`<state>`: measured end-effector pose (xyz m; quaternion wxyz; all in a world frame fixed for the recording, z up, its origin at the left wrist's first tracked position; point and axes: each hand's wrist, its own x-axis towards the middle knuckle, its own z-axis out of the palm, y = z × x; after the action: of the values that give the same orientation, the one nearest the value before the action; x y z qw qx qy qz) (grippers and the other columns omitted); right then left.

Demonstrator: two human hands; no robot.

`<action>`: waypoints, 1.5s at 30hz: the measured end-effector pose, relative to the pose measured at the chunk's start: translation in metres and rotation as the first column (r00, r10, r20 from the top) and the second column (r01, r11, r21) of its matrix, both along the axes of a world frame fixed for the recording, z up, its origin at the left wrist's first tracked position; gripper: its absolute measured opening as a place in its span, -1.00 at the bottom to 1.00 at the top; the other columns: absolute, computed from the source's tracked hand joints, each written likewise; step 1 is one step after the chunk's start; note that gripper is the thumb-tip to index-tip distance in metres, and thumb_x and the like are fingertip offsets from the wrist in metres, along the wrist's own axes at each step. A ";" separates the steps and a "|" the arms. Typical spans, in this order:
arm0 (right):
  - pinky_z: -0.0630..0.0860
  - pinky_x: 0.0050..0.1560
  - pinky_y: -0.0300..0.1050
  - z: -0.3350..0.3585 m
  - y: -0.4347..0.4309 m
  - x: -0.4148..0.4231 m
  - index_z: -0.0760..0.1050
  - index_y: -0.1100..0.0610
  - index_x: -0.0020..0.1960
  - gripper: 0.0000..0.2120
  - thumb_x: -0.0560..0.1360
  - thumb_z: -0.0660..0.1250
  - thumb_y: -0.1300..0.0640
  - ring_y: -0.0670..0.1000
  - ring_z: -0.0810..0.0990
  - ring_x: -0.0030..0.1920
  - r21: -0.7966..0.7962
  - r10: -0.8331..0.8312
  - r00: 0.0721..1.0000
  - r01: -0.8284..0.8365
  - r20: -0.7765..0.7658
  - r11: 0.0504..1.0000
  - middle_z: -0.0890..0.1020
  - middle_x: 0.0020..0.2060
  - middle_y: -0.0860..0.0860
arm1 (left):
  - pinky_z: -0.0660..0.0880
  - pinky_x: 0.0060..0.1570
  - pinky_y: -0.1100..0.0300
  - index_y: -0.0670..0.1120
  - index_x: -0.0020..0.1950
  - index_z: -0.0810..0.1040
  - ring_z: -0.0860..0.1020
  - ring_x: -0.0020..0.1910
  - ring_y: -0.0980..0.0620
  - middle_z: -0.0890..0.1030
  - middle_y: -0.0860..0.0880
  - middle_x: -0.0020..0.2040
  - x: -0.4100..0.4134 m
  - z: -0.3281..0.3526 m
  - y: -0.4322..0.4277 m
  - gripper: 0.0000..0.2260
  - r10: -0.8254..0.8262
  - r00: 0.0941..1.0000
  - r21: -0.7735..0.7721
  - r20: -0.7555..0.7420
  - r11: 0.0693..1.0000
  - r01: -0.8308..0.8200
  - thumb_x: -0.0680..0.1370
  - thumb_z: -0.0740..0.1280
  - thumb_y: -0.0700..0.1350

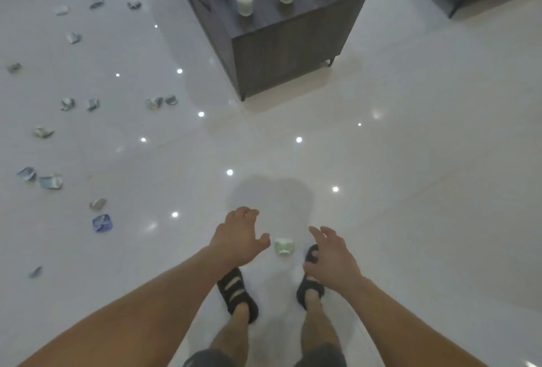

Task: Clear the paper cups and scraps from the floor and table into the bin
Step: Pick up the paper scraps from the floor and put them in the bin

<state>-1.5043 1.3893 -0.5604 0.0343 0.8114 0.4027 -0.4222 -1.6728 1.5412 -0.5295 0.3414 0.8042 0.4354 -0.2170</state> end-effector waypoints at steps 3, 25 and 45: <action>0.26 0.40 -0.05 -0.082 0.020 0.017 0.03 -0.06 0.57 -0.20 0.44 0.36 -0.06 0.08 0.14 0.49 -0.045 0.071 0.996 -0.074 -0.055 0.996 0.08 0.54 0.01 | 0.23 0.40 0.05 -0.06 0.52 0.14 0.17 0.46 -0.03 0.18 -0.02 0.51 0.010 -0.073 0.003 -0.38 0.106 0.994 -0.053 -0.025 0.993 -0.107 0.56 0.18 0.19; 0.48 0.10 0.05 -0.537 -0.009 0.000 0.18 0.07 0.46 -0.30 0.42 0.39 -0.05 0.16 0.36 0.19 -0.046 0.476 0.878 -0.474 0.057 0.880 0.38 0.25 0.14 | 0.25 0.35 0.02 -0.06 0.50 0.18 0.21 0.42 -0.07 0.23 -0.05 0.46 -0.018 -0.511 -0.082 -0.40 0.319 0.941 -0.287 -0.114 0.896 -0.338 0.54 0.22 0.15; 0.33 0.35 -0.12 -0.116 0.258 -0.177 0.11 -0.08 0.53 -0.08 0.30 0.43 -0.30 -0.03 0.27 0.37 0.556 0.702 0.712 -0.583 0.000 0.592 0.31 0.38 -0.02 | 0.55 -0.12 0.18 0.07 0.06 0.47 0.58 -0.15 0.18 0.60 0.11 -0.11 -0.177 -0.134 0.102 -0.80 0.916 0.305 -0.359 0.260 0.385 -0.850 0.50 0.31 0.11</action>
<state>-1.6813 1.6472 -0.6767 -0.0788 0.5351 0.7682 -0.3426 -1.8502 1.6431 -0.6632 0.5488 0.4276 0.7020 0.1519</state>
